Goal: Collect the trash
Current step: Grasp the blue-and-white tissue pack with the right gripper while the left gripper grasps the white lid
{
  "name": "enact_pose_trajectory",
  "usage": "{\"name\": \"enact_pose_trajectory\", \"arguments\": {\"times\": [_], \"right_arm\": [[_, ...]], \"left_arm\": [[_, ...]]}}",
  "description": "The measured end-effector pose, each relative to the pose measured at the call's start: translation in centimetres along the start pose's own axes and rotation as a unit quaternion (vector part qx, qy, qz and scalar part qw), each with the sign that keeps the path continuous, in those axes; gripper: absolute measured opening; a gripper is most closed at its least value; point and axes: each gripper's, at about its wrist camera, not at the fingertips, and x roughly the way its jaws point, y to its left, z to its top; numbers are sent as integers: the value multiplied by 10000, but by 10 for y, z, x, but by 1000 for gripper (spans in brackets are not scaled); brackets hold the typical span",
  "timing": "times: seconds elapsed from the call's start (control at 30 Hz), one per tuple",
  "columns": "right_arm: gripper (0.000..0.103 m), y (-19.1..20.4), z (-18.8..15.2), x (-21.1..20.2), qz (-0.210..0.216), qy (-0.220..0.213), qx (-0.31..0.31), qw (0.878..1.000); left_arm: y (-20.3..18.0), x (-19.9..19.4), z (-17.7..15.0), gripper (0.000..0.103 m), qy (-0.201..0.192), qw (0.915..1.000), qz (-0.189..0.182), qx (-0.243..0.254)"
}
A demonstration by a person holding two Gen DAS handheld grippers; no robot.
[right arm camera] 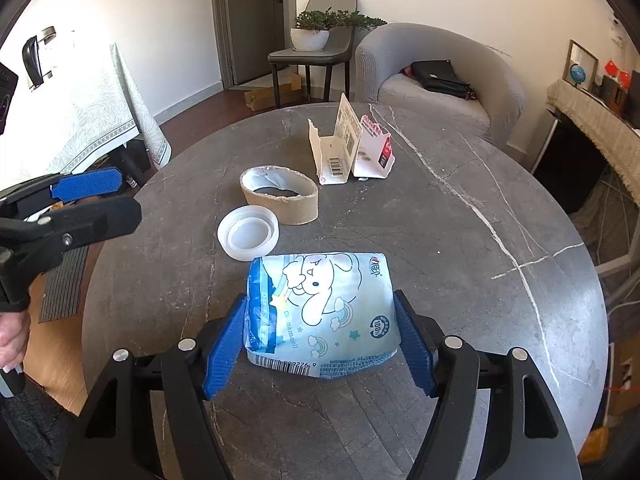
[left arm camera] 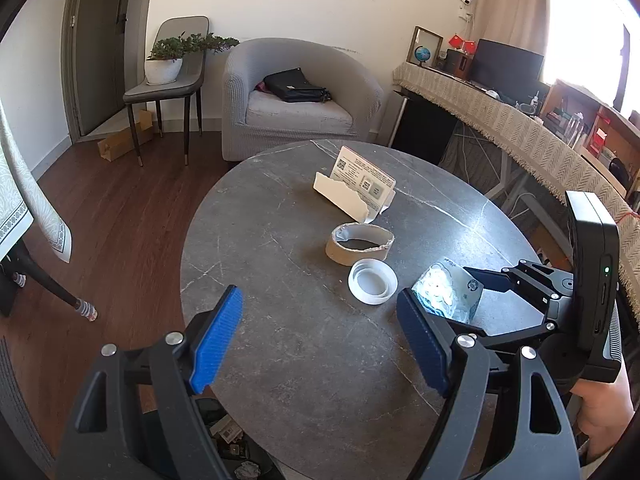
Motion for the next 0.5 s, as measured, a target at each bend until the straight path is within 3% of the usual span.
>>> {"name": "enact_pose_trajectory", "arguments": {"times": [0.2,0.37,0.5], "right_arm": [[70,-24,4,-15,-26,-211,263,9994],[70,-49,3,-25,-44,-362,554,9978],[70,-61,-1,-29,23,-400,715,9966]], "left_arm": [[-18,18,1,79,137,9998,-87,110],[-31,38,-1,68,355,9991,-139,199],[-41,55,-2,64,467,9985,-82,277]]}}
